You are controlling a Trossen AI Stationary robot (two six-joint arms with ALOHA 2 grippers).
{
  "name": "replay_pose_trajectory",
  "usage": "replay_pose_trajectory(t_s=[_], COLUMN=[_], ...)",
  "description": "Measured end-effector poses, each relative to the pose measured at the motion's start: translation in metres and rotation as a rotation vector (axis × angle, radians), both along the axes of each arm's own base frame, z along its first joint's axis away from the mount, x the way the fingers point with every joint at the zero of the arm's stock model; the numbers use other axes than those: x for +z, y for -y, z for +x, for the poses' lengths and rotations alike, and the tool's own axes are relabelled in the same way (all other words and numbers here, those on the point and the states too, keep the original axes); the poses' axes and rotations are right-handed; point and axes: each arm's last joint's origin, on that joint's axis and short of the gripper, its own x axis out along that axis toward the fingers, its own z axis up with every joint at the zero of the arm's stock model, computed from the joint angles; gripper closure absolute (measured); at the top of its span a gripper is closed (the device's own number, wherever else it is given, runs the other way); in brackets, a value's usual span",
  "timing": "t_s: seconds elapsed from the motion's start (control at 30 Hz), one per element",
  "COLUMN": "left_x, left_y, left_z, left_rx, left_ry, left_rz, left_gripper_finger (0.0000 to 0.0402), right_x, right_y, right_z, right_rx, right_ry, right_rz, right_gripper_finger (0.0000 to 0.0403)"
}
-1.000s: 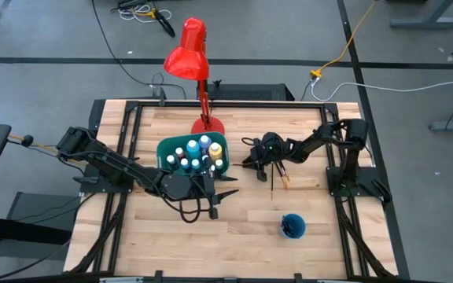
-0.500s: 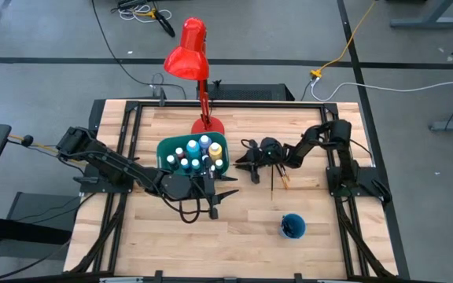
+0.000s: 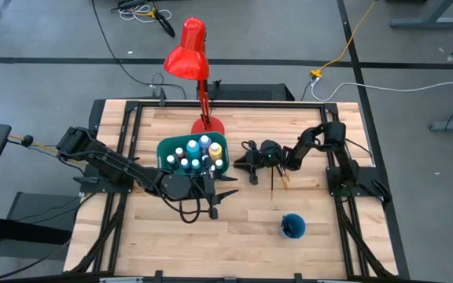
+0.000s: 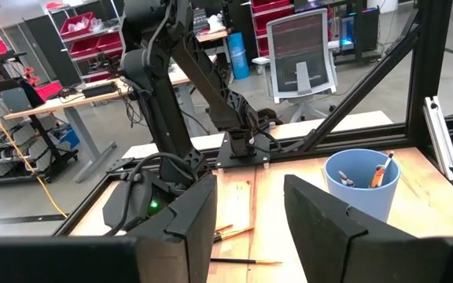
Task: Pick & Place Paint Supplies
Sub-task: Put the gold paint brush into the blue cup
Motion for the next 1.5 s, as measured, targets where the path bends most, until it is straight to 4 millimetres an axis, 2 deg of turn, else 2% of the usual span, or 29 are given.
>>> replay_pose_trajectory(t_s=[0.17,0.33,0.43,0.67,0.8,1.03,1.27,1.4,1.5], left_x=[0.000,0.000,0.000,0.000,0.000,0.000,0.000,0.000,0.000], left_y=[0.000,0.000,0.000,0.000,0.000,0.000,0.000,0.000,0.000], left_z=[0.000,0.000,0.000,0.000,0.000,0.000,0.000,0.000,0.000], left_rx=[0.000,0.000,0.002,0.005,0.005,0.005,0.012,0.015,0.016], left_ry=[0.001,0.001,0.005,0.010,0.010,0.010,0.024,0.031,0.034], left_rz=[-0.003,-0.007,-0.024,-0.051,-0.052,-0.054,-0.125,-0.162,-0.179], left_gripper_finger=[0.0246,0.0246,0.0246,0.0246,0.0246,0.0246,0.0246,0.0246,0.0246], right_x=[0.000,0.000,0.003,0.028,0.047,0.088,0.144,0.178,0.196], right_y=[0.000,-0.001,-0.001,-0.004,-0.012,-0.039,-0.069,-0.085,-0.098], right_z=[0.000,0.001,0.001,0.000,-0.005,-0.013,-0.026,-0.040,-0.053], right_rx=[0.000,-0.012,-0.013,-0.011,-0.011,-0.005,0.034,0.060,0.042], right_ry=[0.001,0.005,0.017,-0.006,-0.091,-0.127,0.030,0.155,0.211], right_rz=[0.009,0.036,0.082,0.135,0.122,0.064,0.039,0.078,0.073], right_gripper_finger=[0.0386,0.0380,0.0390,0.0392,0.0392,0.0392,0.0392,0.0392,0.0392])
